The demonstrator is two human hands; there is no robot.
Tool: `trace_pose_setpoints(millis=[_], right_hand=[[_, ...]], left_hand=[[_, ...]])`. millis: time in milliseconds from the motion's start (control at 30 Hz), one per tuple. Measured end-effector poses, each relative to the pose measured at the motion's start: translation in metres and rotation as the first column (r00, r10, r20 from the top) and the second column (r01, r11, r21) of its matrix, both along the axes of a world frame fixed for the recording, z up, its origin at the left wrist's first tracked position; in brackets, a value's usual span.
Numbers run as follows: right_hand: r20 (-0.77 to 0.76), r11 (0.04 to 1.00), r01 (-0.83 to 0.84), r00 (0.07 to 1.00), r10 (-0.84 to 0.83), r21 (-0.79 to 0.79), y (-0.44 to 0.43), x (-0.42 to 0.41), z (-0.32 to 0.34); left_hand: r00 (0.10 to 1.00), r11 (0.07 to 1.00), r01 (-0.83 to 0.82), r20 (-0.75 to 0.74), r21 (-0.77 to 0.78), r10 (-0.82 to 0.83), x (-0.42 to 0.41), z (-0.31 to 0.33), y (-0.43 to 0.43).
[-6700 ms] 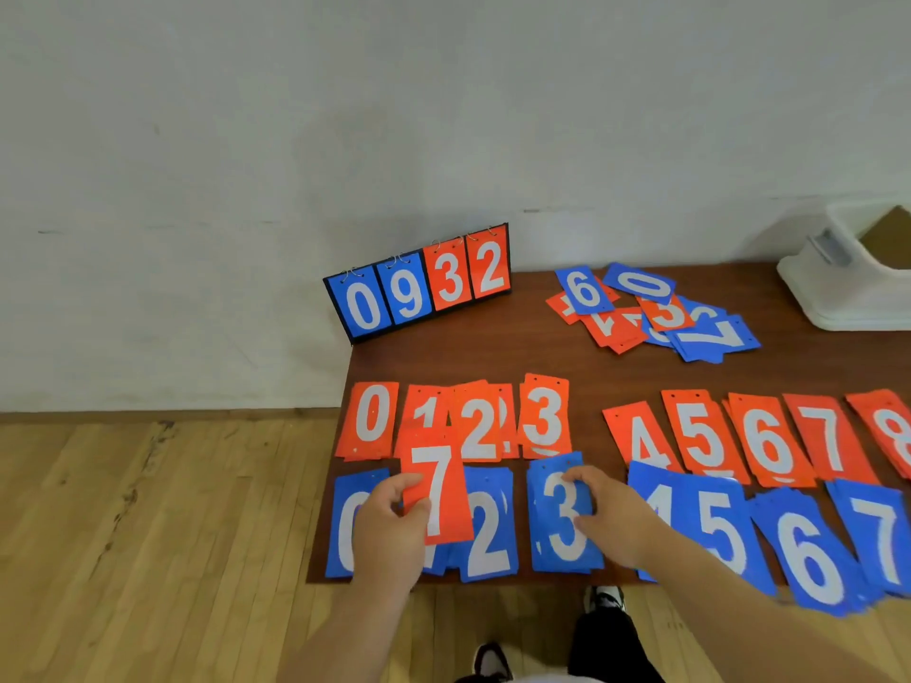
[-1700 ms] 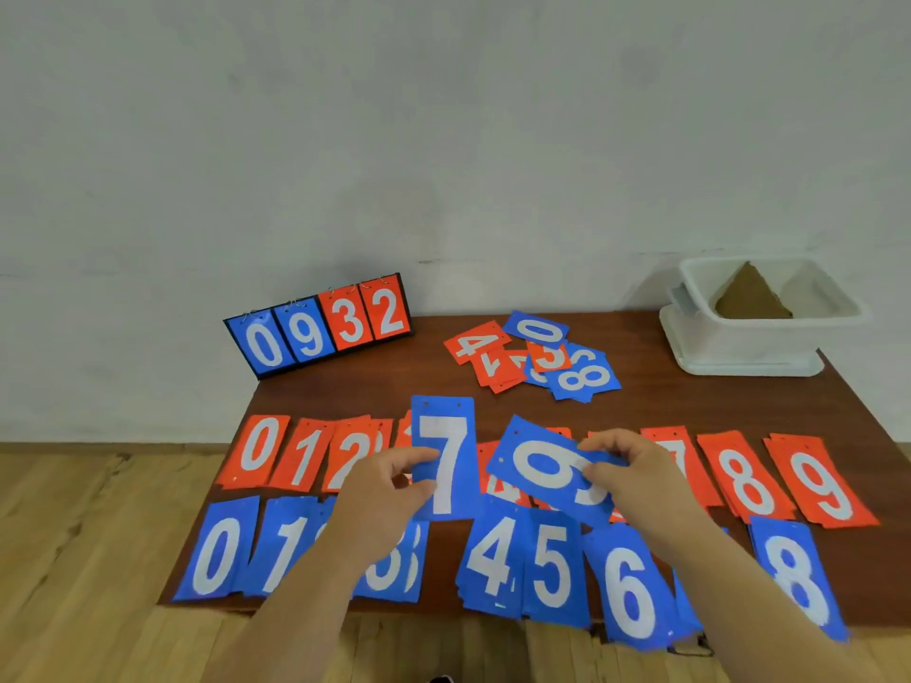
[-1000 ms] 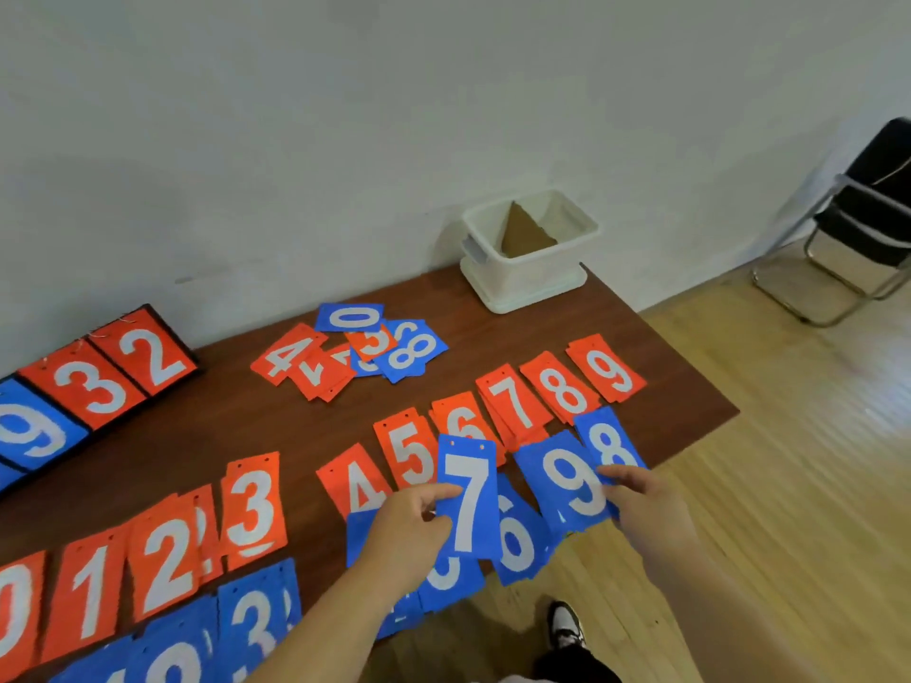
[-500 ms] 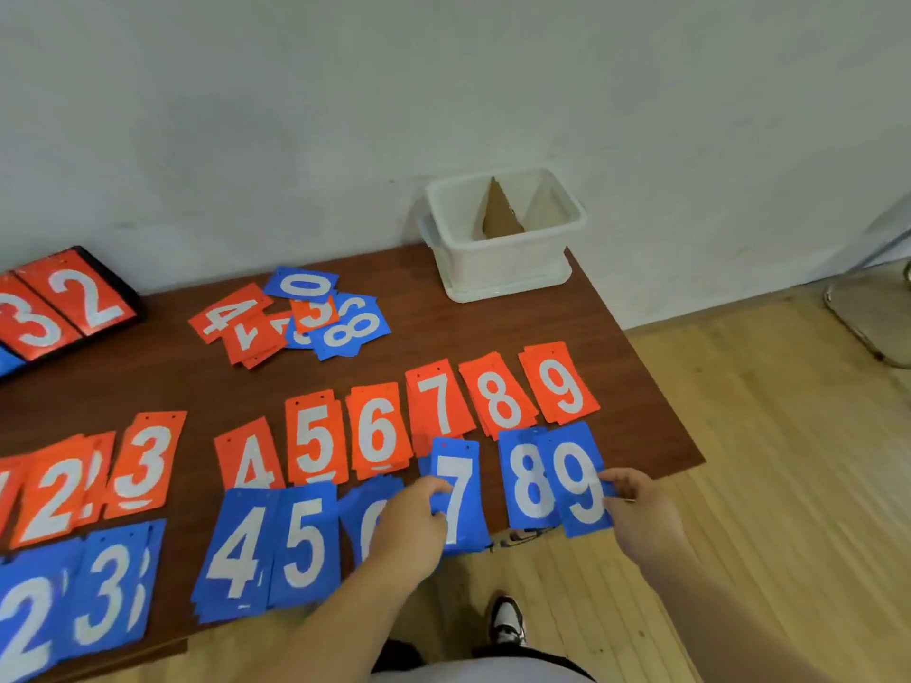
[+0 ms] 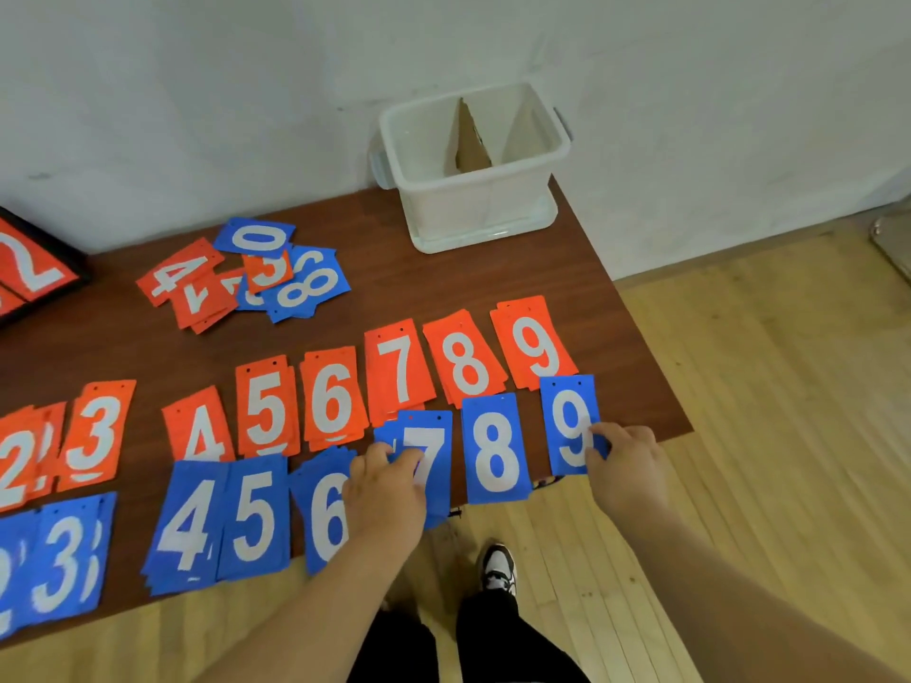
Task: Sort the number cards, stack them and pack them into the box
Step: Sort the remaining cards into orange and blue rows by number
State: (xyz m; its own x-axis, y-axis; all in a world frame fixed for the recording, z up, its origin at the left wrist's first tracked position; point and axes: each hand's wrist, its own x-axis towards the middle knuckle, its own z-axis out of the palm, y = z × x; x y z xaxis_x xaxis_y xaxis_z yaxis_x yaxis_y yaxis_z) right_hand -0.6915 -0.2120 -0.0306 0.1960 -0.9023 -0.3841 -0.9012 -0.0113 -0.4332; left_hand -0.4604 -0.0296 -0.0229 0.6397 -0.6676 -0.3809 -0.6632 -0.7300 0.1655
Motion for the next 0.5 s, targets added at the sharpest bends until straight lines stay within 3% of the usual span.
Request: trace_pose_setpoints(millis=[200,500], right_hand=[[0.099,0.998,-0.057,0.993,0.057,0.001,0.007,0.016,0.023],[0.185,0.913,-0.401,0.894,0.408,-0.073,0.022,0.136,0.072]], left_hand=[[0.997,0.992,-0.059,-0.046,-0.114,0.054,0.012,0.019,0.009],[0.959,0.928,-0.265,0.026,-0.264,0.281,0.082,0.078,0.052]])
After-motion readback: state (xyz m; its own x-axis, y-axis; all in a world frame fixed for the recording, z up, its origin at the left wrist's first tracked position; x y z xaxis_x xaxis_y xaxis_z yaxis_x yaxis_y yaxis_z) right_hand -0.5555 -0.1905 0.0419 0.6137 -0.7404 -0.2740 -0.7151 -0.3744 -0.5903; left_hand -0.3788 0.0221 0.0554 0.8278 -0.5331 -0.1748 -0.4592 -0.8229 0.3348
